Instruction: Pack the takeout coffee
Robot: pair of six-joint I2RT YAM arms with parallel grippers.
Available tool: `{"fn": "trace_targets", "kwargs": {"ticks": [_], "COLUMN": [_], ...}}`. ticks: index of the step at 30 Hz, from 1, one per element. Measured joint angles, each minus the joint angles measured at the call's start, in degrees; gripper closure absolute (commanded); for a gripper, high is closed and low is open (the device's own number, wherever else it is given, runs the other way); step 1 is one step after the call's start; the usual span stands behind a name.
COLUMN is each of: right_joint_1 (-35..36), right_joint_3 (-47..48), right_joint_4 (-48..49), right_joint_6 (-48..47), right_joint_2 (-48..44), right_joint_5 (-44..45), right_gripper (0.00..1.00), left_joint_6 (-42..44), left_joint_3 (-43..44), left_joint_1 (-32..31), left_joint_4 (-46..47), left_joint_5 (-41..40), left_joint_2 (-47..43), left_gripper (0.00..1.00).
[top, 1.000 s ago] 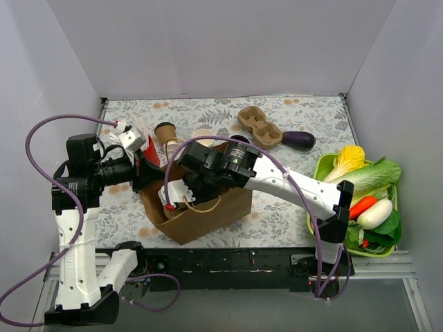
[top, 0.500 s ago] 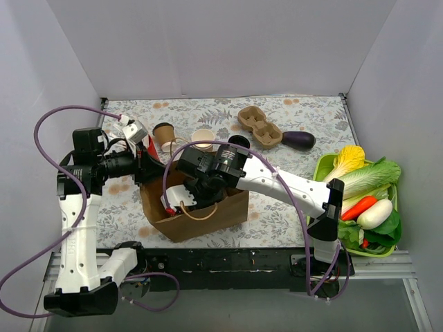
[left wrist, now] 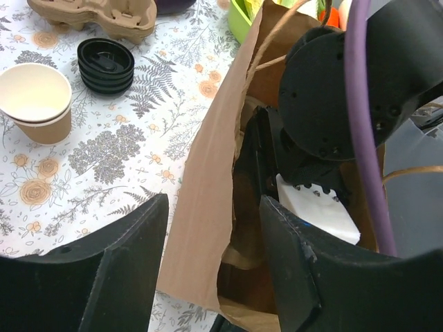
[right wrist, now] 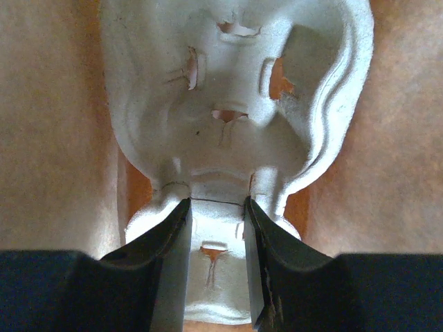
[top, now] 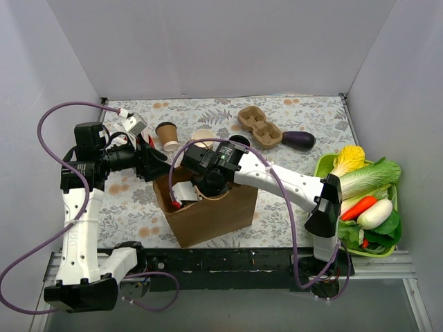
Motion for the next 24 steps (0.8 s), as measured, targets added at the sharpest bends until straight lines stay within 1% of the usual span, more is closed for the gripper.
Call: {"fn": "trace_targets", "kwargs": {"ticks": [7, 12, 14, 15, 17, 18, 20, 21, 24], "right_joint_1": [-1.1, -1.7, -1.9, -2.0, -2.1, -2.1, -2.1, -2.1, -2.1], "right_joint_3": [-1.4, -4.5, -5.5, -5.8, -6.1, -6.2, -6.4, -6.4, -6.4], "right_joint_4": [0.0, 0.0, 0.0, 0.0, 0.1, 0.0, 0.1, 0.0, 0.1], "right_joint_6": [-0.3, -0.7, -0.7, -0.7, -0.7, -0.6, -0.5, -0.4, -0.2], "right_joint_2": [1.2, 1.4, 1.8, 2.1, 2.8, 3.0, 3.3, 3.3, 3.3], "right_joint_5": [-1.4, -2.1, -2.1, -2.1, -1.9, -1.9, -1.5, -1.2, -0.7], "right_gripper": [0.99, 0.99, 0.94, 0.89, 0.81, 0.76, 0.71, 0.66, 0.61], "left_joint_6": [-2.0, -2.6, -2.6, -2.6, -2.7, -2.8, -2.8, -2.9, -3.0], "left_joint_3": [-0.4, -0.4, -0.4, -0.4, -0.4, -0.4, -0.4, -0.4, -0.4], "left_joint_1": [0.0, 0.0, 0.0, 0.0, 0.0, 0.0, 0.0, 0.0, 0.0], "left_joint_4": [3.0, 4.1, 4.3, 4.3, 4.4, 4.4, 4.4, 4.4, 4.4], "left_joint_5": [0.0, 0.0, 0.0, 0.0, 0.0, 0.0, -0.1, -0.2, -0.4], "left_joint_2": [0.3, 0.8, 0.9, 0.9, 0.9, 0.9, 0.9, 0.9, 0.9], "left_gripper": [0.43, 0.41, 0.41, 0.41, 0.41, 0.41, 0.41, 0.41, 0.40]}}
